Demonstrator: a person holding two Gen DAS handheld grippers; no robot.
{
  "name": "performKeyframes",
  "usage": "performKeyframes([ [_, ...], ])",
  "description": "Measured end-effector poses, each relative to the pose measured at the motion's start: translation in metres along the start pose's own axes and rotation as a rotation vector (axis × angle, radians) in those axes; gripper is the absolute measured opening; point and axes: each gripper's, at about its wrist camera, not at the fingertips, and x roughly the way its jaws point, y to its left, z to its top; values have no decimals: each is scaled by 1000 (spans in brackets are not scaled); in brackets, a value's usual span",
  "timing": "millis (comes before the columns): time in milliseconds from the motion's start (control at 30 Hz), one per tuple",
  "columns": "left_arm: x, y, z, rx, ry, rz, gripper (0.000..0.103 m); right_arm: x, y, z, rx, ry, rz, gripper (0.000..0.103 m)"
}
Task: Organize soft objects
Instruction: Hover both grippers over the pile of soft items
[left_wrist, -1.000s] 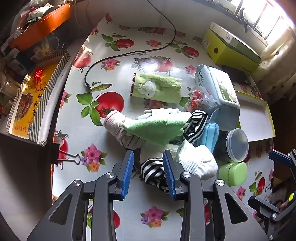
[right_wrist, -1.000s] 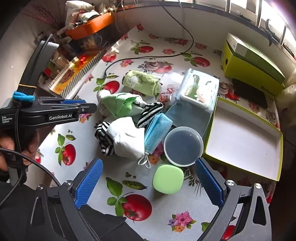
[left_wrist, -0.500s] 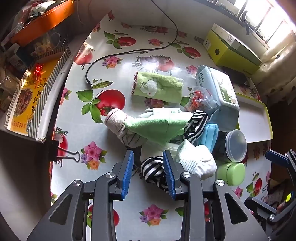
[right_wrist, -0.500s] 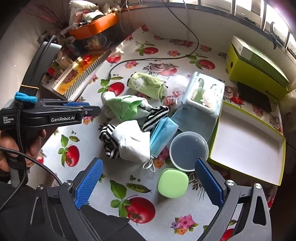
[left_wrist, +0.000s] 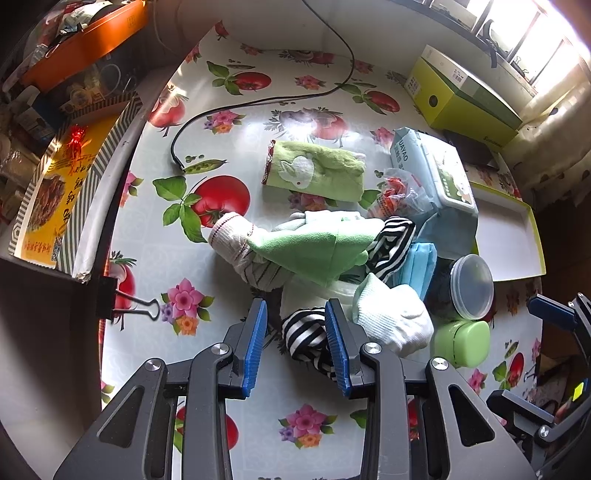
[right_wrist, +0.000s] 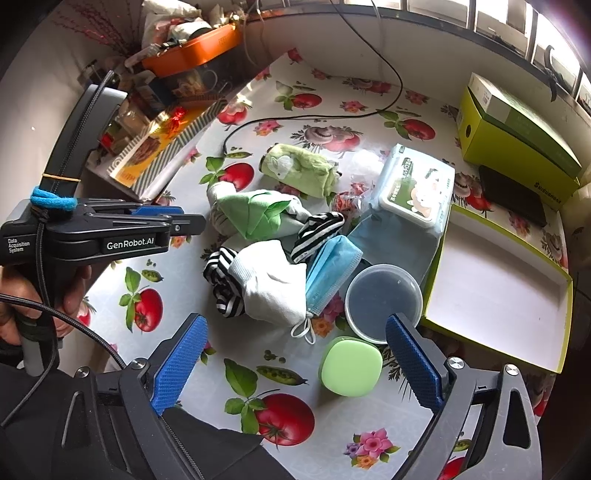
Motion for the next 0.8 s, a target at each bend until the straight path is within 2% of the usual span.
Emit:
performKeyframes([
  [533, -3, 0, -1, 8, -5, 8, 34, -1, 2, 2, 0, 1, 1, 97],
  [800, -2, -2, -2, 9, 2, -15, 34, 0, 3, 1, -2, 0, 1, 97],
])
